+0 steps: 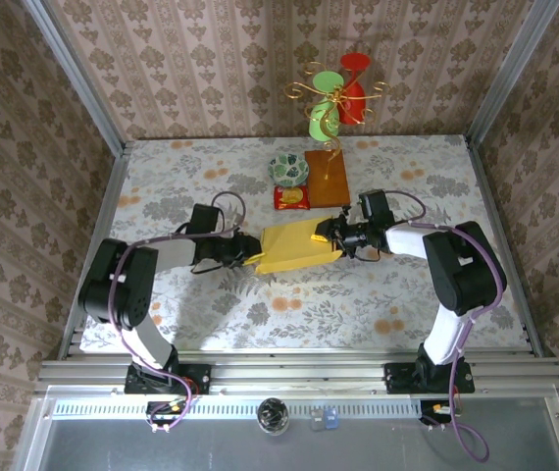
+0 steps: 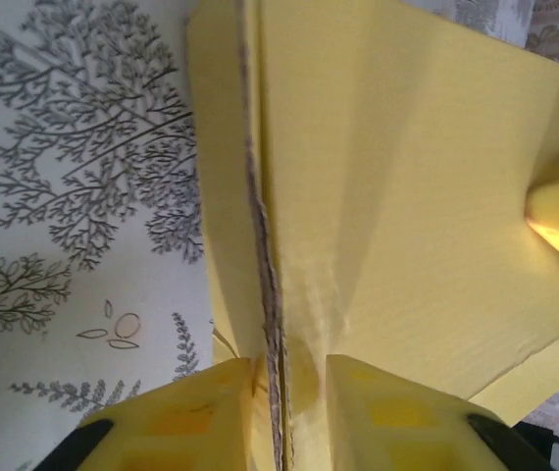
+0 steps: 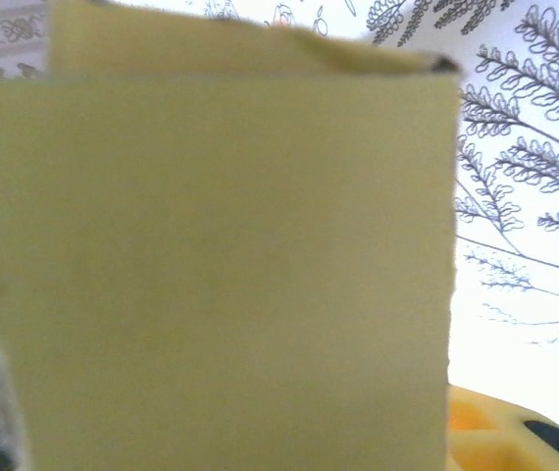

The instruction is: Fold the paper box

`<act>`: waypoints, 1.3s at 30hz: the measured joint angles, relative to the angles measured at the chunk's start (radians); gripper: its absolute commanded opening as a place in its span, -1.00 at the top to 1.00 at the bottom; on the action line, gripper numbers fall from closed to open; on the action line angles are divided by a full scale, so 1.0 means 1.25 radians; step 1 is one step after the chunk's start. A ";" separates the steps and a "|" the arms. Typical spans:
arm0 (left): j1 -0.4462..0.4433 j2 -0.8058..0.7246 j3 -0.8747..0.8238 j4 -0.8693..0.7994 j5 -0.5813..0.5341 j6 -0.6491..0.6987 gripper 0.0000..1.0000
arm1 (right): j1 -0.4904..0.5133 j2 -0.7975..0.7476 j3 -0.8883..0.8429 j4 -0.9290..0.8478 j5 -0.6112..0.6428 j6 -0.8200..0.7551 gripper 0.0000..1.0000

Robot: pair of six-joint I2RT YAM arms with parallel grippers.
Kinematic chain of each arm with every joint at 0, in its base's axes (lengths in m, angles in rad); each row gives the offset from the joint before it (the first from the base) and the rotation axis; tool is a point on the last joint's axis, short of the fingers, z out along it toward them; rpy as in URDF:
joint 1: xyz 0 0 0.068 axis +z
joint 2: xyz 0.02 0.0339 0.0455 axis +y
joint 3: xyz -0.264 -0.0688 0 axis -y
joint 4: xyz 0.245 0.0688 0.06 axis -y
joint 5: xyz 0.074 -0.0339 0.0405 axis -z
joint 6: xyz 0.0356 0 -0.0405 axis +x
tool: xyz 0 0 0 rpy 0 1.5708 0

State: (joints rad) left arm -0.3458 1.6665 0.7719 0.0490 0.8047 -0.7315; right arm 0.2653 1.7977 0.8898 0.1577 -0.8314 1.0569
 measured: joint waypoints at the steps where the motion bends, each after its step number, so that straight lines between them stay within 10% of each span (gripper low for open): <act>1: 0.000 -0.021 0.003 -0.011 -0.010 0.007 0.34 | 0.000 -0.002 0.000 0.003 -0.002 0.021 0.17; 7: -0.014 -0.218 0.011 -0.051 -0.133 0.139 0.24 | -0.001 -0.031 0.000 -0.005 -0.009 0.142 0.18; 22: -0.169 -0.584 -0.189 -0.087 -0.224 0.812 -0.72 | -0.022 -0.143 0.009 -0.263 -0.043 0.398 0.20; 39: -0.169 -0.361 -0.173 -0.013 -0.205 0.984 -0.57 | -0.041 -0.133 -0.009 -0.361 -0.122 0.435 0.19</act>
State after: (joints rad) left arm -0.5575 1.2152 0.5556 0.0334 0.5480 0.4984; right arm 0.2142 1.6314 0.8787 -0.2935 -0.9840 1.6005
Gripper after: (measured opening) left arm 0.824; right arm 0.406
